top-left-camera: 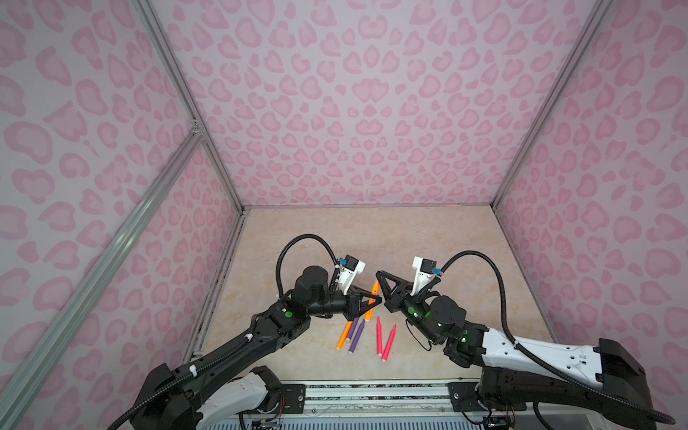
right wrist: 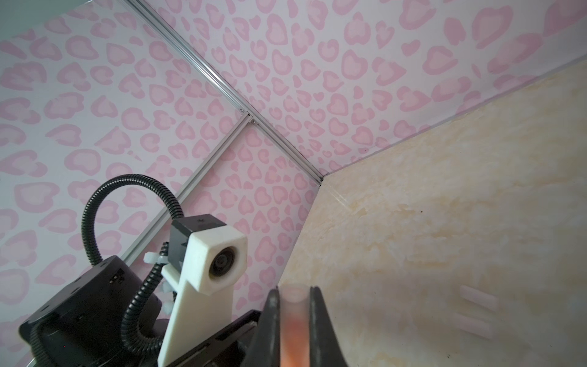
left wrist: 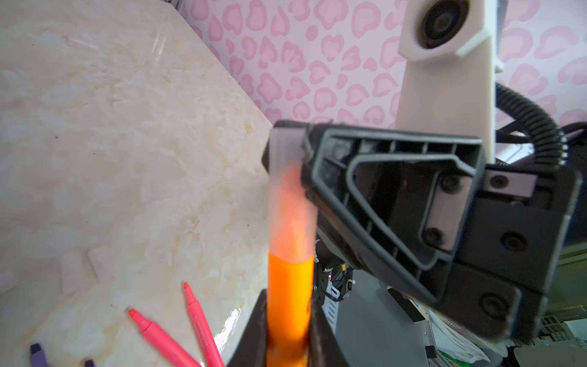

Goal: Insert pens into pen caps
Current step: Put on the pen cap to the pen, then place a pen at the middle-left of the table.

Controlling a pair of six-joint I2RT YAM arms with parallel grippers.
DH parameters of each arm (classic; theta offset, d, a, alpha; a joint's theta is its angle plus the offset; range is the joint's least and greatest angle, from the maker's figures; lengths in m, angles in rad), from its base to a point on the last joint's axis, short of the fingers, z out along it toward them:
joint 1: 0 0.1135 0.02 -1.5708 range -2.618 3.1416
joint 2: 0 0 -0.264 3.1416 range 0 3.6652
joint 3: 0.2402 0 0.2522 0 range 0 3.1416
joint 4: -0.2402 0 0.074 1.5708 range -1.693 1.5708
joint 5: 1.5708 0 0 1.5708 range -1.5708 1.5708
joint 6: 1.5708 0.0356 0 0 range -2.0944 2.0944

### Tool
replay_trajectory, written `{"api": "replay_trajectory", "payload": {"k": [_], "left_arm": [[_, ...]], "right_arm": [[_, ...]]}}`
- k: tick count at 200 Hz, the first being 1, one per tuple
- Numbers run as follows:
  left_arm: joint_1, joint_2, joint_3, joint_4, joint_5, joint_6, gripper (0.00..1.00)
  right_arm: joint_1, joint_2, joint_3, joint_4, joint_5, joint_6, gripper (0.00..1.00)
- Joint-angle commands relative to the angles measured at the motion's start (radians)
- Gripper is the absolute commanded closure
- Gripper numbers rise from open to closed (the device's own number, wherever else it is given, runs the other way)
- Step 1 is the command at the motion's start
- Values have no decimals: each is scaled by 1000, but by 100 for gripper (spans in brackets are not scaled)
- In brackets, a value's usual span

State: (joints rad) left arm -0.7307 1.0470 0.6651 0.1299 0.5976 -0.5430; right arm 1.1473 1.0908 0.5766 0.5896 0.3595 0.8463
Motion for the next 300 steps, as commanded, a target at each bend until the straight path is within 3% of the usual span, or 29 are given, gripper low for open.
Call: {"api": "replay_trajectory", "payload": {"k": [1, 31, 74, 123, 147, 154, 165, 171, 190, 217, 245, 268, 300], "left_arm": [[11, -11, 12, 86, -218, 10, 96], [15, 1, 24, 99, -156, -2, 96], [103, 48, 6, 153, -68, -75, 96], [102, 52, 11, 144, -61, -59, 96], [70, 29, 21, 93, -133, -7, 96], [61, 25, 21, 86, -157, 2, 96], [58, 31, 27, 69, -190, 6, 96], [57, 36, 30, 66, -212, 4, 96], [69, 72, 52, -27, -308, 2, 96], [144, 150, 92, -160, -443, -38, 96], [293, 273, 140, -362, -588, -108, 96], [406, 399, 176, -443, -588, -112, 96], [456, 538, 238, -510, -625, -103, 97]], "right_arm": [[38, 45, -9, -14, -147, -5, 100], [37, 63, -85, 152, -152, -18, 100], [40, 35, -96, 171, -185, -75, 100], [14, 9, -66, 64, -139, -80, 100], [-19, 12, -30, -11, -128, -65, 100], [-36, 12, -17, -33, -136, -61, 88], [-67, 6, -1, -76, -136, -49, 54], [-83, 0, 6, -99, -134, -49, 40], [-117, -45, 30, -186, -69, -67, 21], [-156, -111, 49, -302, 8, -85, 17], [-192, -143, 53, -425, 91, -84, 19], [-223, -146, 47, -496, 120, -81, 21], [-256, -175, 25, -541, 149, -95, 21]]}}
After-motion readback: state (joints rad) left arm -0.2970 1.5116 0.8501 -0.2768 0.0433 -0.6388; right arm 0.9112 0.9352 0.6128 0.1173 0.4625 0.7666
